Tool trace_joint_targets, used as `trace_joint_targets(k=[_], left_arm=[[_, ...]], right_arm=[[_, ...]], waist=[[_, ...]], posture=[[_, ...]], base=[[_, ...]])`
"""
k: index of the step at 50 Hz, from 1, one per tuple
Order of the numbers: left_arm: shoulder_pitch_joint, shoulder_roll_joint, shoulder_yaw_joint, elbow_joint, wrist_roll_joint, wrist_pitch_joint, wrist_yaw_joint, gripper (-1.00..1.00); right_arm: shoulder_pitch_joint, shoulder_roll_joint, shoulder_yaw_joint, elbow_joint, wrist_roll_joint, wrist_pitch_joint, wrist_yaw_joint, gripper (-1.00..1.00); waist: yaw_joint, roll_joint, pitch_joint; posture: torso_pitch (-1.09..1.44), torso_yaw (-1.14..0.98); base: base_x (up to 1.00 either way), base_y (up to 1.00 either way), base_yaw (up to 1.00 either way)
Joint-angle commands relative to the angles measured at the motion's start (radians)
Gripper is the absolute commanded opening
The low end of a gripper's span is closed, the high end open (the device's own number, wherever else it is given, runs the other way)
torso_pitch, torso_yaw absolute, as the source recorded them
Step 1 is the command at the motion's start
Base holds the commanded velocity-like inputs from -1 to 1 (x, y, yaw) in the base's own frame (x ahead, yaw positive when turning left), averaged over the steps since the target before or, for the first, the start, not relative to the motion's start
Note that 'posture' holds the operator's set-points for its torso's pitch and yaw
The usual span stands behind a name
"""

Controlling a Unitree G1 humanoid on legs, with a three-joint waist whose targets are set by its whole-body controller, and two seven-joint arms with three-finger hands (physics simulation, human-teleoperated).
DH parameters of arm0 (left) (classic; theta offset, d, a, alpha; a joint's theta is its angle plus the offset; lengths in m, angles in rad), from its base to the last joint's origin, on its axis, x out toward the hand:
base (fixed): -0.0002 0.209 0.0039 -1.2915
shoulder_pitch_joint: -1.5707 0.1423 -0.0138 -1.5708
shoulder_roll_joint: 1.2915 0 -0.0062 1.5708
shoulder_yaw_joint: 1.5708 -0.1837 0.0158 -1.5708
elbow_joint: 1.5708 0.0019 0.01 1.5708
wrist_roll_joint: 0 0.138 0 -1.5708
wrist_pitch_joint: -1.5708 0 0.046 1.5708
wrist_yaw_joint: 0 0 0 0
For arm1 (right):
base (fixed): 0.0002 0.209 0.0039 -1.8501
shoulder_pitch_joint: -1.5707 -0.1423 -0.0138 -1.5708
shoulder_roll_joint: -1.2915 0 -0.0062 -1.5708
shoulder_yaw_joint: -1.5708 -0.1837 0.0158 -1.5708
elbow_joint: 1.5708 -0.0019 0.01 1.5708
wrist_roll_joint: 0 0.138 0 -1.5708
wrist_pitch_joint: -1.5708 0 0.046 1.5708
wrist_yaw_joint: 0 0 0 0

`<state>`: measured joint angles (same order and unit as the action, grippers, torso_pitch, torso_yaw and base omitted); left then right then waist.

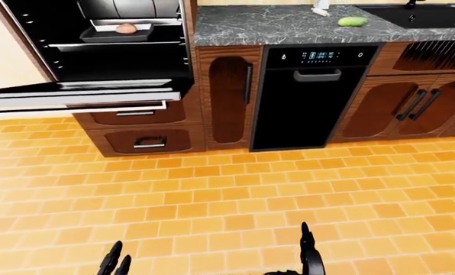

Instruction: Close the oven door.

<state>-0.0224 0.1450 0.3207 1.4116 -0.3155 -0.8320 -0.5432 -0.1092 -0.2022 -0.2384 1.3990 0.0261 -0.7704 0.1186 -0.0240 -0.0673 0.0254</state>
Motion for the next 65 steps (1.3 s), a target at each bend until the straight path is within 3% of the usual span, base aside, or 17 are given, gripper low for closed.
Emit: trace_joint_targets(k=[1, 6, 9, 10, 20, 24, 26, 30, 34, 38, 39, 40, 46, 54, 55, 60, 65], left_arm=[[-0.01, 0.025, 0.014, -0.025, -0.014, -0.031, 0.002, 1.0], [-0.009, 0.023, 0.013, -0.025, -0.014, -0.031, 0.003, 1.0], [-0.01, 0.023, 0.012, -0.025, -0.015, -0.031, 0.003, 1.0], [-0.01, 0.022, 0.011, -0.025, -0.014, -0.031, 0.003, 1.0], [-0.01, 0.023, 0.012, -0.025, -0.019, -0.029, -0.001, 1.0], [-0.009, 0.022, 0.01, -0.025, -0.019, -0.03, -0.001, 1.0], [-0.008, 0.022, 0.011, -0.025, -0.02, -0.03, -0.001, 1.0], [-0.008, 0.022, 0.01, -0.025, -0.018, -0.03, 0.0, 1.0], [-0.007, 0.022, 0.011, -0.024, -0.017, -0.029, 0.0, 1.0], [-0.007, 0.023, 0.012, -0.024, -0.016, -0.028, 0.0, 1.0], [-0.008, 0.023, 0.013, -0.024, -0.016, -0.027, -0.001, 1.0], [-0.008, 0.023, 0.013, -0.024, -0.015, -0.027, -0.001, 1.0], [-0.01, 0.023, 0.014, -0.024, -0.014, -0.026, -0.001, 1.0], [-0.013, 0.022, 0.014, -0.025, -0.015, -0.027, -0.002, 1.0], [-0.013, 0.022, 0.014, -0.025, -0.016, -0.028, -0.002, 1.0], [-0.01, 0.021, 0.012, -0.025, -0.016, -0.03, 0.001, 1.0], [-0.008, 0.021, 0.011, -0.025, -0.016, -0.03, 0.0, 1.0]], right_arm=[[-0.016, -0.003, 0.002, -0.023, -0.001, -0.028, 0.003, 1.0], [-0.015, -0.002, 0.002, -0.023, 0.0, -0.029, 0.004, 1.0], [-0.016, -0.001, 0.001, -0.023, 0.001, -0.028, 0.007, 1.0], [-0.016, -0.001, 0.001, -0.023, 0.001, -0.027, 0.007, 1.0], [-0.017, -0.001, 0.002, -0.023, 0.005, -0.026, 0.011, 1.0], [-0.016, -0.001, 0.002, -0.023, 0.004, -0.027, 0.01, 1.0], [-0.016, -0.001, 0.002, -0.023, 0.005, -0.027, 0.011, 1.0], [-0.015, 0.0, 0.002, -0.023, 0.003, -0.027, 0.01, 1.0], [-0.014, 0.0, 0.002, -0.022, 0.003, -0.028, 0.011, 1.0], [-0.014, 0.001, 0.002, -0.022, 0.002, -0.027, 0.011, 1.0], [-0.014, 0.0, 0.002, -0.022, 0.002, -0.027, 0.011, 1.0], [-0.013, 0.0, 0.001, -0.022, 0.002, -0.027, 0.011, 1.0], [-0.014, 0.0, 0.001, -0.022, 0.001, -0.026, 0.013, 1.0], [-0.018, -0.001, 0.002, -0.023, 0.001, -0.024, 0.013, 1.0], [-0.017, 0.0, 0.004, -0.023, 0.0, -0.025, 0.012, 1.0], [-0.014, -0.002, 0.003, -0.023, -0.002, -0.027, 0.011, 1.0], [-0.013, -0.002, 0.004, -0.023, -0.003, -0.027, 0.01, 1.0]], waist=[[0.005, 0.005, -0.008], [0.009, 0.072, 0.006], [0.016, 0.173, -0.015], [0.022, 0.126, -0.009], [0.018, 0.045, 0.009], [0.013, -0.029, -0.002], [0.004, 0.008, 0.003], [0.006, 0.012, -0.004], [0.008, 0.06, 0.007], [0.02, 0.188, -0.019], [0.024, 0.119, -0.002], [0.024, 0.133, 0.0], [0.023, 0.08, 0.006], [0.015, -0.031, 0.0], [0.005, 0.015, 0.001], [0.007, 0.011, -0.005], [0.009, 0.086, 0.006]], posture=[[0.0, 0.0], [0.0, 0.0], [0.0, 0.0], [0.0, 0.0], [0.0, 0.0], [0.0, 0.0], [0.0, 0.0], [0.0, 0.0], [0.0, 0.0], [0.0, 0.0], [0.0, 0.0], [0.0, 0.0], [0.0, 0.0], [0.0, 0.0], [0.0, 0.0], [0.0, 0.0], [0.0, 0.0]], base=[[0.0, 0.31, 0.0], [0.0, 0.31, 0.0], [0.0, 0.31, 0.0], [0.0, 0.31, 0.0], [0.0, 0.31, 0.0], [0.0, 0.31, 0.0], [0.0, 0.3, 0.0], [0.0, 0.31, 0.0], [0.0, 0.31, 0.0], [0.0, 0.31, 0.0], [0.0, 0.31, 0.0], [0.0, 0.31, 0.0], [0.0, 0.31, 0.0], [0.0, 0.31, 0.0], [0.0, 0.3, 0.0], [0.0, 0.31, 0.0], [0.0, 0.32, 0.0]])
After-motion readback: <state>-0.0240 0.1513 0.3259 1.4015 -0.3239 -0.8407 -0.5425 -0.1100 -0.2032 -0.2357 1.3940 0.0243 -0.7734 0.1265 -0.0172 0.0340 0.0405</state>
